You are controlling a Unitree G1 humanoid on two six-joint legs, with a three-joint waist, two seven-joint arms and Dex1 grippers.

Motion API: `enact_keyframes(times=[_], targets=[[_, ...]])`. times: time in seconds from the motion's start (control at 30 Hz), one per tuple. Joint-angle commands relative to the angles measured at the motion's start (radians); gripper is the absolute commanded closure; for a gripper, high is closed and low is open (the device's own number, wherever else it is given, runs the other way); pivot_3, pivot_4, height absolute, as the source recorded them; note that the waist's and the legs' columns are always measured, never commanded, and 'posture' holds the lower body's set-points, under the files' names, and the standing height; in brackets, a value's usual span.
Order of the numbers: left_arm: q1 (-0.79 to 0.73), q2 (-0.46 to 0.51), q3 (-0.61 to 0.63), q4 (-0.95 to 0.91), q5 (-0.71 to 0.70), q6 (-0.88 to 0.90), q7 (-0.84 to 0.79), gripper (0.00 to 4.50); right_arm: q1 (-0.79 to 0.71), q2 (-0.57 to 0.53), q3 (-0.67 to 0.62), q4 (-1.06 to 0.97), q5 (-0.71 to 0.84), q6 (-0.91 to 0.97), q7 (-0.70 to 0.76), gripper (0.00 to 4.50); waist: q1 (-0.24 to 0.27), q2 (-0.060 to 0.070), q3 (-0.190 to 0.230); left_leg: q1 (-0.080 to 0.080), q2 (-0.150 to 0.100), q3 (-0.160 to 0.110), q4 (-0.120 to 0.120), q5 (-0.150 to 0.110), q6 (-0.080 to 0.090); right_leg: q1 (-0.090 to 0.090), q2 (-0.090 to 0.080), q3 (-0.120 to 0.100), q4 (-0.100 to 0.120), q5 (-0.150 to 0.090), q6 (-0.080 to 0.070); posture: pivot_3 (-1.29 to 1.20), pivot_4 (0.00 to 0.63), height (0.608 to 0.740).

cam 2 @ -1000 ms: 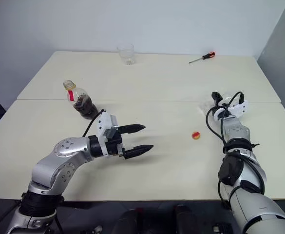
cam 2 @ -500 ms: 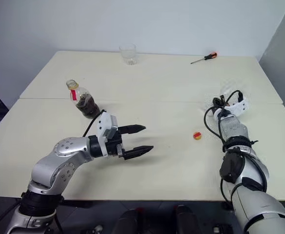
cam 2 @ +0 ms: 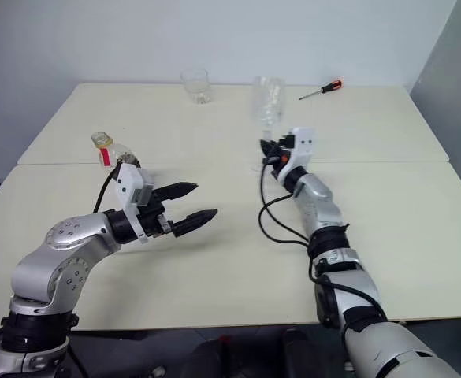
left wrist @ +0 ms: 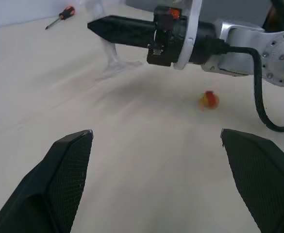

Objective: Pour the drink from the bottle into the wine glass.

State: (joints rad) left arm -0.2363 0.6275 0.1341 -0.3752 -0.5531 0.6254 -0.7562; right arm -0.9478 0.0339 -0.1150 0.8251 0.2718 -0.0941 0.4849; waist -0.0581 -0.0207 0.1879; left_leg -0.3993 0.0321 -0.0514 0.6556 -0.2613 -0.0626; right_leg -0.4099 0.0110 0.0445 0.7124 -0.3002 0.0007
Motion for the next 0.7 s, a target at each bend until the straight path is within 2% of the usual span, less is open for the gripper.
enact_keyframes(times=[0.03,0.3,0.5,0.7], targets=[[0.072,0.003,0.077,-0.104,-0.034,0.026,0.058,0.00,-0.003,0.048,0.047,0.002,-0.060,-0.150,-0.005,4.34,0.001,0.000,0.000,0.000,0.000,0.000,0.000,0.000,0.000,0.000,0.000,0.000,0.000,0.000,0.000,0.00,0.150,0.740],[0.209,-0.036,0.141,-0.217,-0.067,0.052,0.170,0.00,0.041,0.121,0.109,0.208,-0.184,-0.370,-0.092,4.34,0.012,0.000,0.000,0.001,0.000,-0.003,0.002,0.000,0.000,0.002,0.000,-0.003,0.001,0.000,0.000,0.00,0.150,0.740],[0.228,-0.041,0.149,-0.250,-0.086,0.062,0.214,0.00,0.081,0.143,0.143,0.293,-0.232,-0.357,-0.102,4.34,0.009,-0.001,0.000,0.002,0.000,-0.002,0.002,0.000,0.000,0.003,0.000,-0.002,0.001,0.000,0.000,0.00,0.150,0.740],[0.264,-0.031,0.142,-0.275,-0.081,0.053,0.231,0.00,0.153,0.084,0.163,0.204,-0.241,-0.312,-0.074,4.34,0.009,-0.001,-0.001,0.004,0.000,-0.003,0.002,0.000,0.000,0.005,0.001,-0.002,0.001,0.000,0.000,0.00,0.150,0.740]])
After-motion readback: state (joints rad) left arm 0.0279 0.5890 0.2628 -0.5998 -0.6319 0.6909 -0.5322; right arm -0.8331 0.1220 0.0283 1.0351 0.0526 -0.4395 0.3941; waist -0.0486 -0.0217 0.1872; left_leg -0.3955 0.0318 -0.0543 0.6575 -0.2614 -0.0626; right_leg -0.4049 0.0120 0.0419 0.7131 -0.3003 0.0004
